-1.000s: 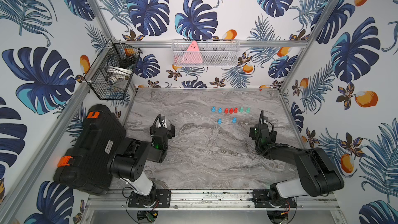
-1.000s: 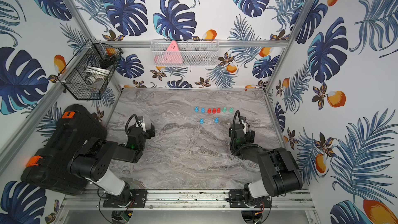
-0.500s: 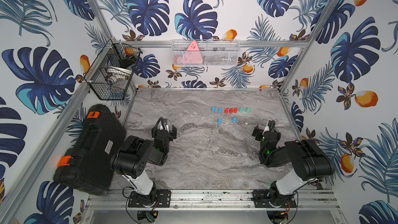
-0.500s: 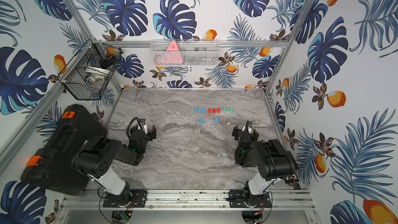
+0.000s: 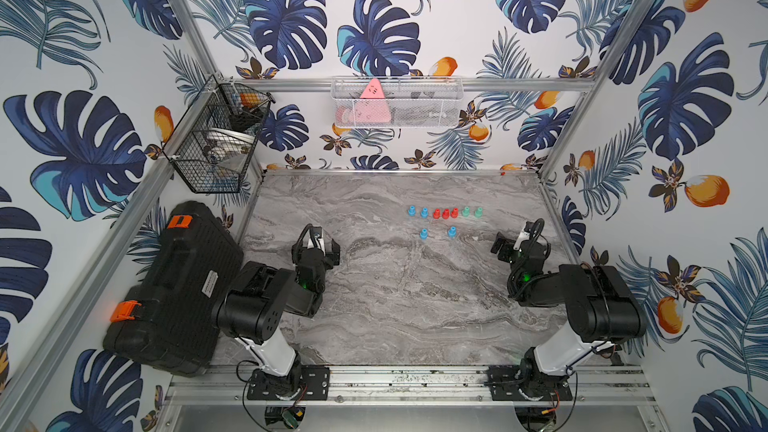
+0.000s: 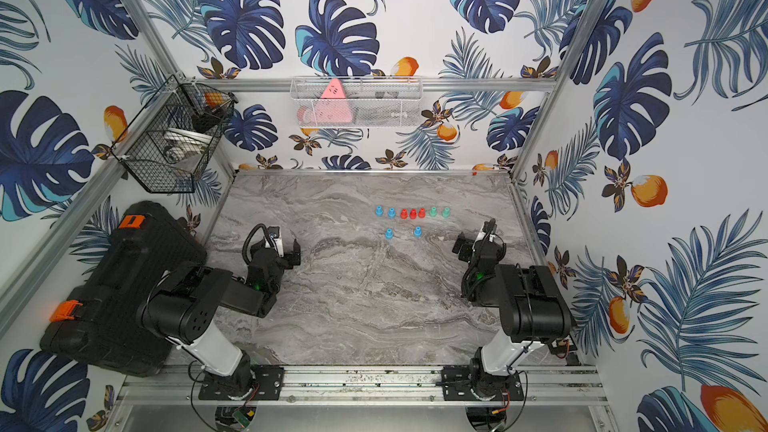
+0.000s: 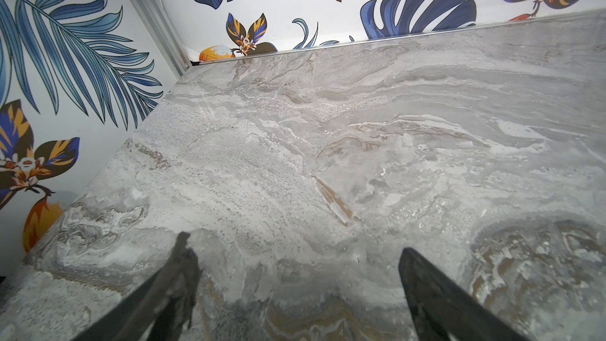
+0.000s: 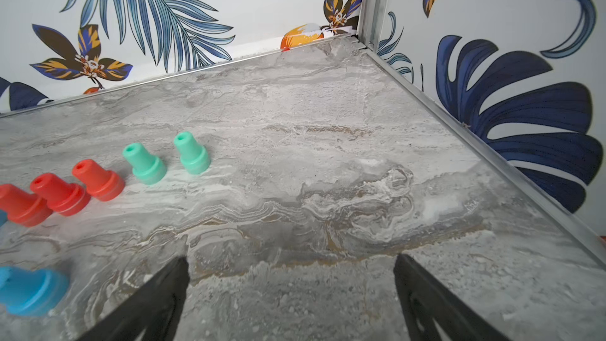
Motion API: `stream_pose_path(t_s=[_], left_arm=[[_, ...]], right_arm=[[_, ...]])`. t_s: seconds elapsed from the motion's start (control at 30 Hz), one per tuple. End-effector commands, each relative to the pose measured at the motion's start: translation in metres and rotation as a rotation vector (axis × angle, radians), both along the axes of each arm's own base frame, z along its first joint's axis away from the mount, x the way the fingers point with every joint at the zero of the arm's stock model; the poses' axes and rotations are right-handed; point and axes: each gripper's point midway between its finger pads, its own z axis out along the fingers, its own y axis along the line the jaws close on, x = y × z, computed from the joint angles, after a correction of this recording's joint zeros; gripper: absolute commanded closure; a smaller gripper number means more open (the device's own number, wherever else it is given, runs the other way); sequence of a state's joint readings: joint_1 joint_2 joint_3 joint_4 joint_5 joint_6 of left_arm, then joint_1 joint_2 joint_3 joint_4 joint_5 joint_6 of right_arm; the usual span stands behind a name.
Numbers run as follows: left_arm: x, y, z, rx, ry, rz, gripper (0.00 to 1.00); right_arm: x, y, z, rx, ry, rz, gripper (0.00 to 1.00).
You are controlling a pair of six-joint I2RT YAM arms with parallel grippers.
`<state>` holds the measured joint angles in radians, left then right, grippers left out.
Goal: Close the stamp cap
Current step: Reset both arms
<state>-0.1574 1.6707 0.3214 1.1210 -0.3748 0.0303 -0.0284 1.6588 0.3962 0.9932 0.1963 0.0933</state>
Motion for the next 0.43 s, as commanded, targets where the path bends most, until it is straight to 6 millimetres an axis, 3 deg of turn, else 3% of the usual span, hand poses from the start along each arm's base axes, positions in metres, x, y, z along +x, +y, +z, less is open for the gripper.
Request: stream_pose_path(t_s=[0.0, 0.4], left_arm=[[0.0029, -0.0005, 0.0069, -0.001, -0.024, -0.004, 0.01], [0.0035, 0.0023, 0.0067, -0.008, -0.023, -0.001, 0.01]], right_arm=[[0.0024, 0.0111, -0.0047, 0.019, 0.021, 0.064, 0.00], [0.0032, 0.0128, -0.0055, 0.020, 0.027, 0.075, 0.00]])
